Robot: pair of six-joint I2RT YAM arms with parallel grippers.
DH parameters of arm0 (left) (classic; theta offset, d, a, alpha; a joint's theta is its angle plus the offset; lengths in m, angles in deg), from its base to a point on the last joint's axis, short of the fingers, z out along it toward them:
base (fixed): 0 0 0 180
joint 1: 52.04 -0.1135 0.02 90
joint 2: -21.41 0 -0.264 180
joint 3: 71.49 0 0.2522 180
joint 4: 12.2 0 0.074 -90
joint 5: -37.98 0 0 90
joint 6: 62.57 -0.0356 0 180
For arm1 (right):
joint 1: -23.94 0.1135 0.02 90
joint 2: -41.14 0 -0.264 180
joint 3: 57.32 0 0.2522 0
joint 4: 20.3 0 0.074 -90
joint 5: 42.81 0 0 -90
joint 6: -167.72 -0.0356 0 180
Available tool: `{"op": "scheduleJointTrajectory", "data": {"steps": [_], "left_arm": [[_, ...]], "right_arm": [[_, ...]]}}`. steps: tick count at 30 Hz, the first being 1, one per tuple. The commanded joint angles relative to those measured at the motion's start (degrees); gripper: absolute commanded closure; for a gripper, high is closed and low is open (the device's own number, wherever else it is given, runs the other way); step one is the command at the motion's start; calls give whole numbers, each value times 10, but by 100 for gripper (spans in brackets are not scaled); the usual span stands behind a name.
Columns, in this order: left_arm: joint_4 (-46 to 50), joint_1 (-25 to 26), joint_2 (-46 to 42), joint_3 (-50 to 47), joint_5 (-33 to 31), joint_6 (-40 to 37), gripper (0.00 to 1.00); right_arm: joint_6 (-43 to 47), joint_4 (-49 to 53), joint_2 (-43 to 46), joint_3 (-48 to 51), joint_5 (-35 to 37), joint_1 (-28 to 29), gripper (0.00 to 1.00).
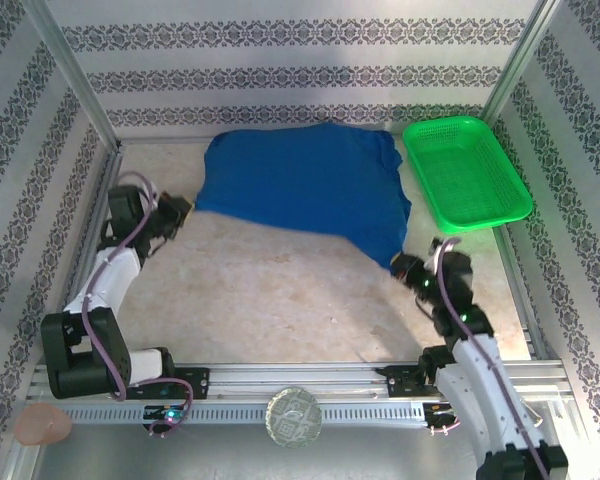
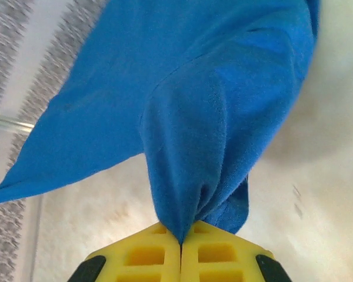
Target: Fold the inside-out t-shirt
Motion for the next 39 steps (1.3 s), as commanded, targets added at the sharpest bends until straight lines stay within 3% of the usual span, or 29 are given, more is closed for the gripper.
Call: {"op": "scheduleJointTrajectory", "data": {"steps": [1,6,17,18,20,21,23,29,31,34,39], "left_arm": [[-10,-8,-42,-43,-8,-70,100],[20,-11,-55,-92,-20,-102,100],[138,-22,-181,-142,-58,-139,100],[141,-23,-189,-145,-57,-138,100],[150,-24,-205,-153,-48,-135,100],[156,-24,-215,-154,-46,-133,93],[187,-24,-250,-148,-53,-135,71],[319,-42,-340,-54,-116,-175,30],[330,-42,-326,-21,-123,-177,24],[273,-42,-281,3,-114,-152,20],[184,-43,-84,89,-115,-163,24]], "right_arm": [[-39,78,94,48,42,26,100],[-55,171,185,73,40,36,100],[-39,289,198,24,25,43,100],[-38,298,200,17,25,44,95],[-41,325,205,-3,34,44,60],[-40,334,206,-17,39,45,51],[-33,357,206,-62,59,45,42],[2,348,147,-180,124,45,38],[20,311,98,-199,120,45,38],[38,210,-3,-208,95,45,38],[60,39,-219,-253,59,49,38]]}}
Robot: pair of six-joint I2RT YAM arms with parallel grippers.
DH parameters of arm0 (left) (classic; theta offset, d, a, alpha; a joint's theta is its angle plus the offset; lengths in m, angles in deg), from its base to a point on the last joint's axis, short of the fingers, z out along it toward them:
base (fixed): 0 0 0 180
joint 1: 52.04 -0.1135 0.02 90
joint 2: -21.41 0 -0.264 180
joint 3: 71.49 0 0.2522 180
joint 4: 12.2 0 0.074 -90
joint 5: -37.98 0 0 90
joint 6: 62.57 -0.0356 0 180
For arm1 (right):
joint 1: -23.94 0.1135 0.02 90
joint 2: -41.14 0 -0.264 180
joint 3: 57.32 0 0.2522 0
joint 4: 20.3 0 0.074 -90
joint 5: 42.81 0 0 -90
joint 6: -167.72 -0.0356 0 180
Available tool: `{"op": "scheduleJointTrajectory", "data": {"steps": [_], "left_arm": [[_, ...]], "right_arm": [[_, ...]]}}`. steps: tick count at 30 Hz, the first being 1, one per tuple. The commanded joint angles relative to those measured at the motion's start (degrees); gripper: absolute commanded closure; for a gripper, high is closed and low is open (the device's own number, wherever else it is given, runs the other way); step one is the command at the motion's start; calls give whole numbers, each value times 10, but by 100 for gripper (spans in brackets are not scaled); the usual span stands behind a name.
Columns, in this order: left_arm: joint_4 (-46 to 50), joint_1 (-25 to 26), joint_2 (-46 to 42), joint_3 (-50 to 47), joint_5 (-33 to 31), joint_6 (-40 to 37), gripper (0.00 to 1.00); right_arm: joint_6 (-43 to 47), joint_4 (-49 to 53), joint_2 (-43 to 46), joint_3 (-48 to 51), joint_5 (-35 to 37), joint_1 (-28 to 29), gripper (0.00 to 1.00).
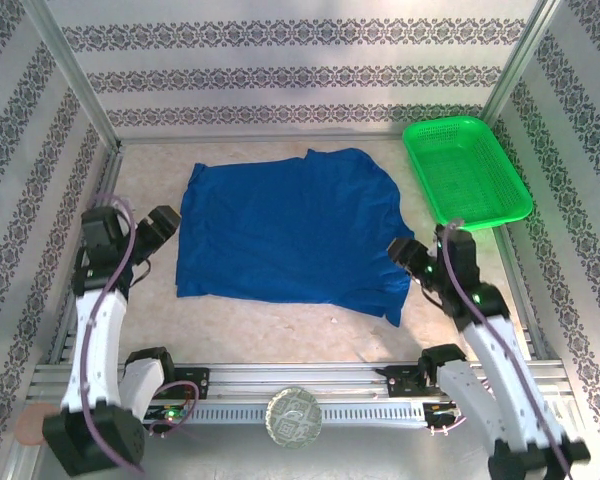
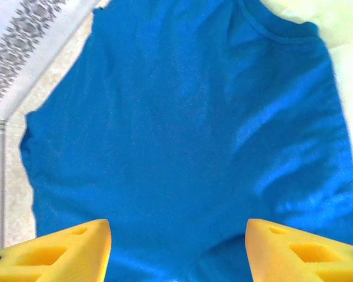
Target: Fold the inside-out t-shirt
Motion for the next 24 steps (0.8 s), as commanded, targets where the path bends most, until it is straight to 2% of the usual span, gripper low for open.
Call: {"op": "scheduleJointTrajectory", "data": {"steps": [1,5,7,11,15,21,24], "left_arm": [[-56,-5,137,66,-8,-24,28],[-37,4,329,209,1,-91,45],[16,18,411,295,-29,-138,50],[101,69,545,452,-122,-236,50],[149,115,656,574,-204,-294,49],[188,152,774,719,-315,-331,49],[199,153,809,774,-338,-335,49]], "right_arm": [[32,-148,-113,-44,-17,10,39],[37,-217,-280,-126,-19,13,39],[35,-237,-358,-172,-23,16,40],[26,-253,-506,-282,-36,20,40],[8,-249,-628,-394,-53,21,41],[-16,-239,-739,-493,-57,22,43],[-27,-238,-764,-507,-47,23,43]]}}
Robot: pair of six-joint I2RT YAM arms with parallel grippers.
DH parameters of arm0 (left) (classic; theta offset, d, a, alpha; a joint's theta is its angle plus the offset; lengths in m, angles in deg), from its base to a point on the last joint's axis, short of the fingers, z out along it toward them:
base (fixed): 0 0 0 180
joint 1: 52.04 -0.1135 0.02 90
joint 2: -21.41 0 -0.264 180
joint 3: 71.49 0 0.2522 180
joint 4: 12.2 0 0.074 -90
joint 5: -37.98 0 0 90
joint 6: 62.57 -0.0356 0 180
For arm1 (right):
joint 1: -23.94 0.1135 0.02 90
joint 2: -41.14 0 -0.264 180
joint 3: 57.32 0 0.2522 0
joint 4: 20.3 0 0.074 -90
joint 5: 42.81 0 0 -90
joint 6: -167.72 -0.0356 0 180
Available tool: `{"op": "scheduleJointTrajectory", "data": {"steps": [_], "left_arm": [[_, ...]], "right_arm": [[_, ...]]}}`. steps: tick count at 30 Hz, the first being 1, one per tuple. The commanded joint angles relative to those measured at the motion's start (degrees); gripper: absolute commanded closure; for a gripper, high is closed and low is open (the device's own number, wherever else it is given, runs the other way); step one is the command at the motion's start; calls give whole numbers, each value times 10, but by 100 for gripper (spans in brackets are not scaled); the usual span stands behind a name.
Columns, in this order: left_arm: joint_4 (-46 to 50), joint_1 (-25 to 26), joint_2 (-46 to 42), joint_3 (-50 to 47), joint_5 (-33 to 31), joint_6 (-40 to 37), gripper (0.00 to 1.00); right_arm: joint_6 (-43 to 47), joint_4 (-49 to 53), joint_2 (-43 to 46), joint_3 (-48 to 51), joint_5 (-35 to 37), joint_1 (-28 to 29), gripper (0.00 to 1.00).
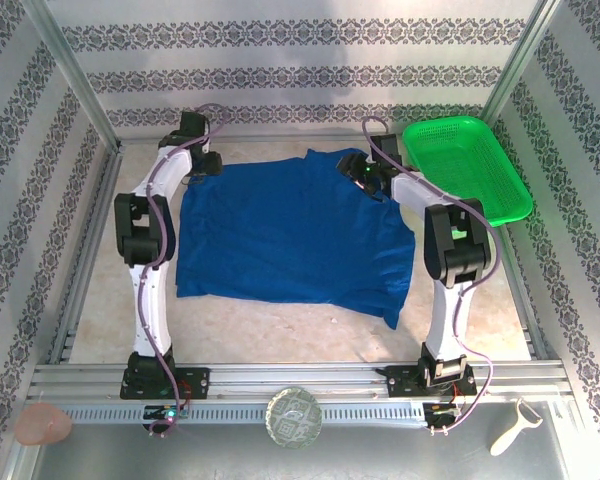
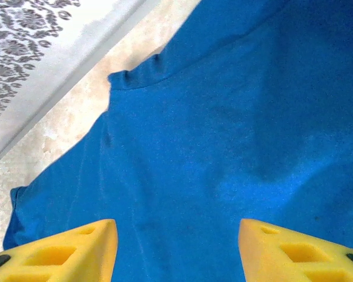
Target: Fold the inside-out t-shirt
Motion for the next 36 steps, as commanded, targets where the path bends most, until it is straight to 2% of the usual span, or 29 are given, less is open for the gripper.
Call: {"op": "scheduleJointTrajectory", "data": {"steps": [1,14,26,29,36], "left_arm": [[51,-7,24,61,-72,-35,50],[93,-6,120,192,-86,-42,59],[92,-6,152,205,-100,-43,60],[90,-7,158,208,-103,-43,66],[80,-10,162,225,-115,-31,66]], "right_arm": [[-21,3,-23,-26,5,6,43],[-65,9,-57,-32,39,4,44],[-83,19,-61,-32,61,4,45],[-88,23,-61,-30,68,4,45],[-106,41,-57,-17,89,-1,47]]}}
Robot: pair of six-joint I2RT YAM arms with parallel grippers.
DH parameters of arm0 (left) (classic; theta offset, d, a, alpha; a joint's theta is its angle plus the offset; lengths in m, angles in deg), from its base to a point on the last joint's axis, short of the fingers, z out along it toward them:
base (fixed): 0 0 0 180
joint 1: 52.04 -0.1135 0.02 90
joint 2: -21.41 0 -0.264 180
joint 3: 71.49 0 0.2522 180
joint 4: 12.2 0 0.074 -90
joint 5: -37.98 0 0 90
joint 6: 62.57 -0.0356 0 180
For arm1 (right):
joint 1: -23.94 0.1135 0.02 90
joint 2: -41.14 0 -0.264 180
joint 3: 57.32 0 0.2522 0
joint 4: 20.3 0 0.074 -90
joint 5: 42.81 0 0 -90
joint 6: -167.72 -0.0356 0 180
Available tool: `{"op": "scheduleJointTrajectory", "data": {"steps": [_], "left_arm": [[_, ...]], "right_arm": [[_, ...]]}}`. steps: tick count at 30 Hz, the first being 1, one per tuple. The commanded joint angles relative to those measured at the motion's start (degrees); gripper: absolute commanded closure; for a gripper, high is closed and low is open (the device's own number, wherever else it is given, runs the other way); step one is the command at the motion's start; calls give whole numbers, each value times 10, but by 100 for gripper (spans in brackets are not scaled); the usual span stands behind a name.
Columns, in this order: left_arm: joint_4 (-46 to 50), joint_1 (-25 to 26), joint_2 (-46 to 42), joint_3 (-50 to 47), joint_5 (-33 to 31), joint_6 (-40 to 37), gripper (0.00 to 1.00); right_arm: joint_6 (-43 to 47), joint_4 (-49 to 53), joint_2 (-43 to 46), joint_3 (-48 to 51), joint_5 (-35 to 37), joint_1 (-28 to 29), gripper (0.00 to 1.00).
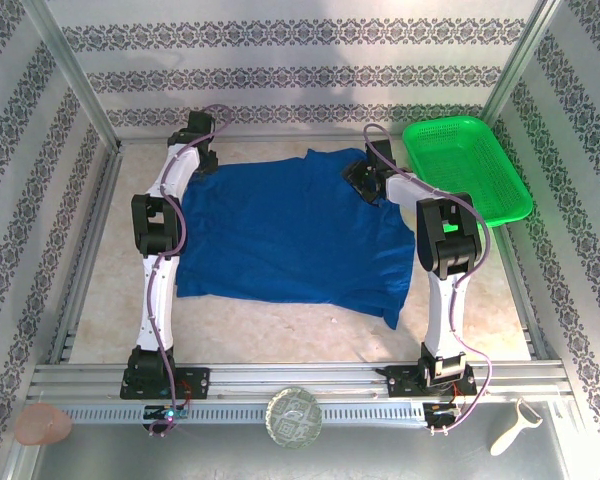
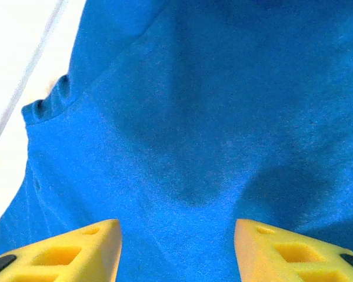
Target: Fold the inside-out t-shirt
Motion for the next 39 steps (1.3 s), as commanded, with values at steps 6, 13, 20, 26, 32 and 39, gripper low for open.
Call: {"op": "scheduleJointTrajectory", "data": {"steps": [6,13,20,26,32,39], "left_arm": [[1,-8,18,24,-16,8,66],[5,-9,25,24,-18,5,65],[4,-10,31,25,-25,4,72],[1,-13,33,34,-32,11,91],[1,-39,16,55,10,63,100],[-32,-98,7,48,162,203,100]], "right_arm": [[-17,17,-1,9,31,-6,47],[-17,20,-2,6,38,-5,47],[-22,28,-3,4,47,-5,48],[-27,40,3,6,65,-6,48],[-52,86,2,1,92,-12,50],[-74,155,-4,-14,121,-21,53]]}}
